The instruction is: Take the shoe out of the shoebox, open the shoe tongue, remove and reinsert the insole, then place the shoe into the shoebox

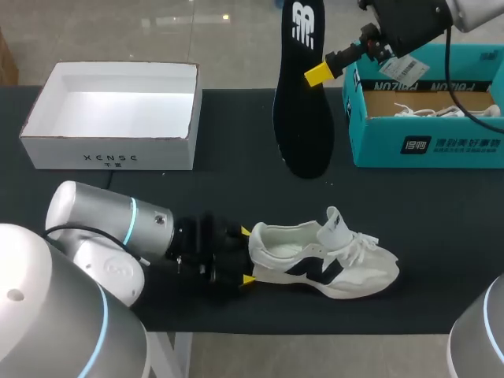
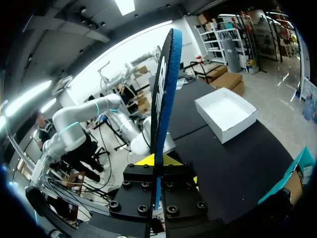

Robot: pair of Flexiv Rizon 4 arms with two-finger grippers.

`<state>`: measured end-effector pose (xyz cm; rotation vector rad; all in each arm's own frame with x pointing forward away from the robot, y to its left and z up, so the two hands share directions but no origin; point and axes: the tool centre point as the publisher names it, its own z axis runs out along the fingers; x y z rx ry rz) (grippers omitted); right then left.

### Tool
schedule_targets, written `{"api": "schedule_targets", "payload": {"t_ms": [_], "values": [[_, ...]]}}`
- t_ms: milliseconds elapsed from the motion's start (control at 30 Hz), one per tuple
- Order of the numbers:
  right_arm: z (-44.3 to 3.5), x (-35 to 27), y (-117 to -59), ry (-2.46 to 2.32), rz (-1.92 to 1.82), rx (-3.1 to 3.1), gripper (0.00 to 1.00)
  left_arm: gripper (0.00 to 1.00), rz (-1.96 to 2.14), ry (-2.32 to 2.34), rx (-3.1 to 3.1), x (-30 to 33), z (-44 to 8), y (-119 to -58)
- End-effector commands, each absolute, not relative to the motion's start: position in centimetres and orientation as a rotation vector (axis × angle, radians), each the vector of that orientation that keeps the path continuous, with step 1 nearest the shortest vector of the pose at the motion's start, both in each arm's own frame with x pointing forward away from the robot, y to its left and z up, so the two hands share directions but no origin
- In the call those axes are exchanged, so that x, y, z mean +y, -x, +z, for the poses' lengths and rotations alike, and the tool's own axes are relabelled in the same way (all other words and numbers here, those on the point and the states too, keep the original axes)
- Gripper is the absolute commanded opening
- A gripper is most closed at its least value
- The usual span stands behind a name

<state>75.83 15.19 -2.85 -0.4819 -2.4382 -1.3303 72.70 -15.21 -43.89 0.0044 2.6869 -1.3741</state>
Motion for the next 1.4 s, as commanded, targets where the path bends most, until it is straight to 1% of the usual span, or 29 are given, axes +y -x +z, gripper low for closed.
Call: {"api": "schedule_targets", "payload": {"t_ms": [33, 233, 433, 667, 900, 1400], "values": [[-2.9, 15.3, -75.9, 0.482, -1.328, -2.439, 0.0, 1.0, -1.294, -0.007, 2.729, -14.1, -41.7, -72.4], [-2.9, 15.3, -75.9, 0.482, -1.328, -2.439, 0.0, 1.0, -1.286, -0.033, 2.756, -12.8, -40.7, -71.7], [-2.9, 15.3, -75.9, 0.482, -1.328, -2.439, 0.0, 1.0, -1.135, -0.122, 2.795, -11.3, -38.5, -70.6], [-2.9, 15.3, -75.9, 0.482, -1.328, -2.439, 0.0, 1.0, -0.808, -0.206, 2.877, -10.2, -35.3, -70.0], [-2.9, 15.3, -75.9, 0.482, -1.328, -2.439, 0.0, 1.0, -0.693, -0.195, 2.948, -10.3, -33.4, -69.9], [-2.9, 15.3, -75.9, 0.482, -1.328, -2.439, 0.0, 1.0, -0.538, -0.246, 3.017, -11.4, -32.1, -70.3]]}}
